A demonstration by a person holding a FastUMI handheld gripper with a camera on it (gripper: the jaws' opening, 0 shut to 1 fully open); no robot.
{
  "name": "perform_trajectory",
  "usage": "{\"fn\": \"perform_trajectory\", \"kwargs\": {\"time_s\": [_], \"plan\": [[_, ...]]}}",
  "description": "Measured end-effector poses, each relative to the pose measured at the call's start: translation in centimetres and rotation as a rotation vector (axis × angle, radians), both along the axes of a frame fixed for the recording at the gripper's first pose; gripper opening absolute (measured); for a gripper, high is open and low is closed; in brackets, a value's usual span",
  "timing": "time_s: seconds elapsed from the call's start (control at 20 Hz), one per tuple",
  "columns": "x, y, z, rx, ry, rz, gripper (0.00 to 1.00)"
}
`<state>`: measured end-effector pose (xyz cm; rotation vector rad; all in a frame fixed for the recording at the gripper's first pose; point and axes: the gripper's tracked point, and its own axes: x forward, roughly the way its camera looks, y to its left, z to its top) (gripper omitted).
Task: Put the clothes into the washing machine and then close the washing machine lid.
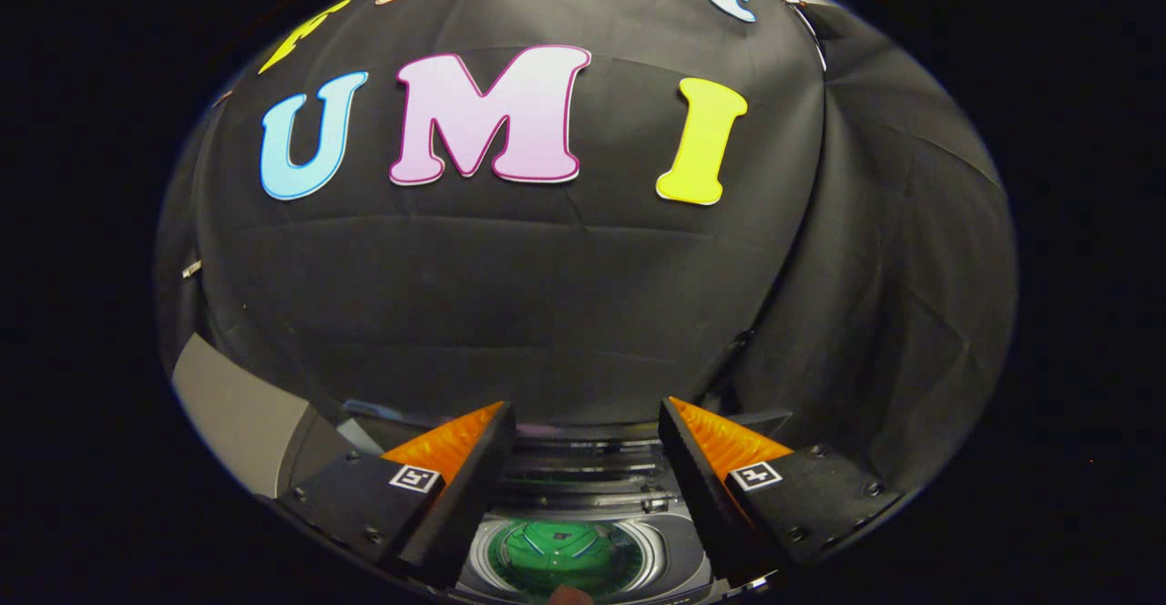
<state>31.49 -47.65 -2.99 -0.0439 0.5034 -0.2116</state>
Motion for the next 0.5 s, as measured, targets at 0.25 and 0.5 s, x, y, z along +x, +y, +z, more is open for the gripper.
{"fn": "perform_trajectory", "kwargs": {"time_s": [0.25, 0.5], "plan": [[3.0, -1.2, -2.0, 0.035, 0.039, -0.022, 0.99], [3.8, -1.1, -5.2, 0.042, 0.120, -0.013, 0.99]]}}
